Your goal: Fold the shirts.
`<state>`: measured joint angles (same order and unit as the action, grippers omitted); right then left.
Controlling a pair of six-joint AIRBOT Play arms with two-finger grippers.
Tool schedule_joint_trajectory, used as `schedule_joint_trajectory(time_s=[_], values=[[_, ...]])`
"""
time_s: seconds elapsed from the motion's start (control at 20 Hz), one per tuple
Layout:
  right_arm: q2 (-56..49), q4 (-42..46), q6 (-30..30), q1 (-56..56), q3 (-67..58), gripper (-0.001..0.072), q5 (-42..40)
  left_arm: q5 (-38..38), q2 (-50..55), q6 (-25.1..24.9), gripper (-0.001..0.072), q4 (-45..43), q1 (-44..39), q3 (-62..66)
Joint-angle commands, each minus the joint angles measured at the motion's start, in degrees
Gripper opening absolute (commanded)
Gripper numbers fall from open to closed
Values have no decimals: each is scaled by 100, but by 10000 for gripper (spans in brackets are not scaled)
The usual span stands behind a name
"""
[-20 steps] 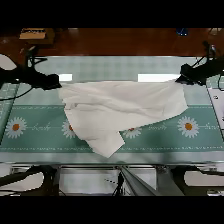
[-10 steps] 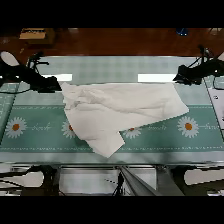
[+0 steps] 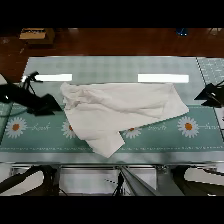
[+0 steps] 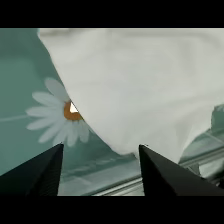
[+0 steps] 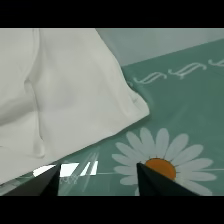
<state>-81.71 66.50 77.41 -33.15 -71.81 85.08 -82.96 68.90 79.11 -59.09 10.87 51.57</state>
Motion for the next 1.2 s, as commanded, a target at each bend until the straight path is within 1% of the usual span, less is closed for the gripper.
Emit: schedule_joint_trajectory(time_s=[0.0, 0.15, 0.4, 0.5, 0.55, 0.6, 0.65, 0.7, 0.75, 0.8, 0.85, 0.95, 1.05, 1.15], values=[[260, -813, -422, -470, 717, 578, -170, 435, -660, -374, 625, 859, -33, -1738], [260, -798, -518, -472, 802, 578, -192, 914, -691, -409, 625, 1091, -170, -2319], [260, -807, -531, -472, 802, 578, -179, 1801, -343, -385, 625, 1176, -933, -2492], [267, -811, -529, -472, 802, 578, -151, 2173, -74, -396, 618, 1565, -1191, -2492], [275, -811, -527, -472, 802, 577, -149, 2306, 35, -415, 533, 1764, -1296, -2492], [289, -796, -529, -472, 802, 577, -151, 2400, 111, -481, 348, 1904, -1381, -2492], [295, -603, -483, -472, 802, 577, -162, 2448, 153, -632, 70, 2020, -1440, -2492], [295, -127, -269, -494, 802, 578, -177, 2444, 146, -763, 29, 2096, -1453, -2490], [295, 269, -173, -551, 815, 578, -184, 2389, 131, -798, 29, 2127, -1445, -2490], [295, 433, -168, -686, 852, 578, -186, 2339, 118, -804, 29, 2122, -1443, -2487], [295, 323, -199, -863, 907, 578, -236, 2297, 116, -826, 29, 2122, -1445, -2487], [295, -221, -295, -1193, 1086, 578, -476, 2277, 116, -931, 29, 2122, -1447, -2487], [295, -754, -354, -1309, 1370, 583, -890, 2282, 116, -946, 29, 2122, -1447, -2485], [295, -999, -385, -1268, 1705, 583, -1342, 2282, 116, -946, 29, 2122, -1447, -2481]])
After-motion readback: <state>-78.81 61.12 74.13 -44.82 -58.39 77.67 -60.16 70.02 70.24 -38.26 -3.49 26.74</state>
